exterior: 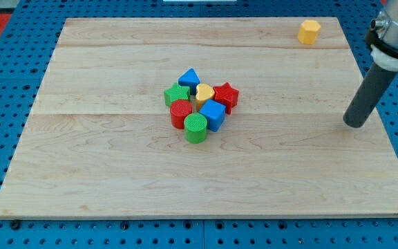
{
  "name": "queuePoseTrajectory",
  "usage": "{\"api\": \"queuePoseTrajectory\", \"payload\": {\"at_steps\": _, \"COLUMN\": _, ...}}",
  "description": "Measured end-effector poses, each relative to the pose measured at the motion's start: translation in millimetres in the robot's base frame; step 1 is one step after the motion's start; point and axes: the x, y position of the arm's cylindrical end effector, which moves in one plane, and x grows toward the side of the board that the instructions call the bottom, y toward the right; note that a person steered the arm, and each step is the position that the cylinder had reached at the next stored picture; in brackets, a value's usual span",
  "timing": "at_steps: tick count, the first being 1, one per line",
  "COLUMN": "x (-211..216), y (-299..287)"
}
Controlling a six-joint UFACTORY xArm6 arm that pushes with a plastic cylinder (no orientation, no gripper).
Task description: Slide the group of blocks to the left
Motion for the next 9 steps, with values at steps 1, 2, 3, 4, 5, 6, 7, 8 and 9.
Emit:
{"api": "queuePoseTrajectory", "payload": {"at_steps": 1, "x": -1, "y": -34}}
{"api": "queuePoseTrajectory", "payload": {"at_steps": 2, "x": -1, "y": -79}}
{"api": "queuePoseTrajectory", "payload": {"at_steps": 3, "x": 36, "y": -122}}
{"api": "queuePoseTrajectory", "payload": {"at_steps": 4, "x": 50, "y": -190}}
{"api": "queuePoseTrajectory", "payload": {"at_steps": 5, "x": 48, "y": -233}}
{"api": "queuePoseTrajectory", "payload": {"at_steps": 6, "x": 48, "y": -243}}
{"api": "queuePoseTrajectory", "payload": {"at_steps": 7, "x": 48, "y": -244}}
{"api": "queuePoseTrajectory", "payload": {"at_steps": 8, "x": 48, "y": -244}}
{"api": "queuePoseTrajectory", "payload": {"at_steps": 9, "x": 41, "y": -253}}
